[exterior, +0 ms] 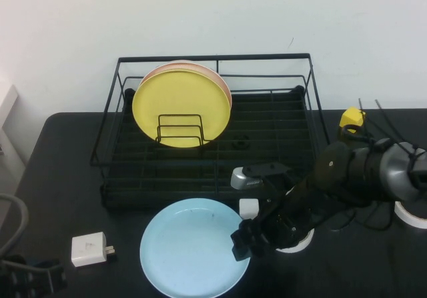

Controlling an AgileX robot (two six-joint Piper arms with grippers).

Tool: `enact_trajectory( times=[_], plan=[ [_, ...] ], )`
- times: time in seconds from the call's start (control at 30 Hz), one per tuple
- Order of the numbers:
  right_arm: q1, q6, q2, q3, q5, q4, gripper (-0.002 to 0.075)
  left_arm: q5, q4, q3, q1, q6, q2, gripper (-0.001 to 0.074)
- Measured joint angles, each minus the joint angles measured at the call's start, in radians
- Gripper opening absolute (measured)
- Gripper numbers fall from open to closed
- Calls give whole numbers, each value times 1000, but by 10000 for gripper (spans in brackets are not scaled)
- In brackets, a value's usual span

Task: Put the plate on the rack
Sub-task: Pick up the plate from the table

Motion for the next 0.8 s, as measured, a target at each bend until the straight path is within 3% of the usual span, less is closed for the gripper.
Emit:
enact_trajectory(
  times=[0.37,0.47,0.63,0.8],
  plan=[
    [0,4,97,-10,-90,78,379,-5,-20,0,0,0,0,-2],
    [0,4,103,-16,-117,84,309,-9,-25,0,0,0,0,-3],
    [0,4,111,-16,-140,89,85,-11,-30,0,0,0,0,-3],
    [0,-18,114,-18,-156,89,15,25,-118,0,0,0,0,-3]
  ],
)
